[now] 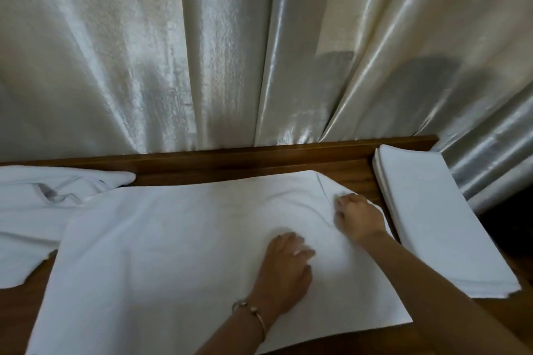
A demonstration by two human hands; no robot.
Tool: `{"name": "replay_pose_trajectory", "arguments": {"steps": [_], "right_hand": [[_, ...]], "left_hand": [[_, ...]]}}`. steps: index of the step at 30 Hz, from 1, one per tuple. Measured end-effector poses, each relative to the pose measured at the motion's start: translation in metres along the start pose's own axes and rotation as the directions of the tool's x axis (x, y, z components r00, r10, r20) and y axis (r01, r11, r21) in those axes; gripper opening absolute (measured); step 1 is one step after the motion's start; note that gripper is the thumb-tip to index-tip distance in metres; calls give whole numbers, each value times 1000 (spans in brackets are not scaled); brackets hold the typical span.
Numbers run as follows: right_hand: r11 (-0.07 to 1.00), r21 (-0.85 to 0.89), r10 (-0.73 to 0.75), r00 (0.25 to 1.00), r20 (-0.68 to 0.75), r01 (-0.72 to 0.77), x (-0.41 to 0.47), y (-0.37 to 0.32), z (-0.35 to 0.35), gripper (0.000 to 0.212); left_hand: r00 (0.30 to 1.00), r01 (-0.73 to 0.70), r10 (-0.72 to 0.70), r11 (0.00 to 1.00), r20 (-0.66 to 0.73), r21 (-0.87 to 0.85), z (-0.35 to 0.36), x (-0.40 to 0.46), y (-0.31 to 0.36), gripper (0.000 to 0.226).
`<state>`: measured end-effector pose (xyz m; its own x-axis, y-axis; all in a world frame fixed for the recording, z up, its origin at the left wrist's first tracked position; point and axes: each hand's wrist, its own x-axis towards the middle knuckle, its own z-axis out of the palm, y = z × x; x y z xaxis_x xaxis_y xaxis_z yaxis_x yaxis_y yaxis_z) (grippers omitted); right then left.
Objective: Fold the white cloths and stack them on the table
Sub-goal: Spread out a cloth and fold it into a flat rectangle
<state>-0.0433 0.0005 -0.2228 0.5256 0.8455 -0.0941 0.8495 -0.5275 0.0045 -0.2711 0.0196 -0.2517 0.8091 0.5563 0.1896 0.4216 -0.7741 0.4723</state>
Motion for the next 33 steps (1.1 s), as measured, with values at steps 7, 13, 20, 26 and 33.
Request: {"name": "replay_pose_trajectory", "arguments": {"steps": [7, 13, 20, 26, 33], "right_hand": [[922, -311, -232, 972, 35, 231, 3, 12, -17, 22], [978, -34, -195, 962, 191, 205, 0, 13, -24, 54], [909, -222, -311, 928, 203, 353, 13, 16, -25, 37], [878, -285, -362, 923, 129, 384, 9, 17, -21, 37], [906, -291, -284, 952, 117, 306, 0, 10, -17, 31]], "left_hand": [[970, 1, 66, 961, 233, -276, 22, 21, 103, 33], [897, 107, -27, 982, 441, -157, 40, 34, 135, 48], [893, -34, -4, 997, 450, 75, 64, 43, 137, 79], [935, -119, 81, 989, 346, 91, 69, 41, 137, 30], [899, -100, 54, 991, 434, 83, 44, 56, 148, 32]]}}
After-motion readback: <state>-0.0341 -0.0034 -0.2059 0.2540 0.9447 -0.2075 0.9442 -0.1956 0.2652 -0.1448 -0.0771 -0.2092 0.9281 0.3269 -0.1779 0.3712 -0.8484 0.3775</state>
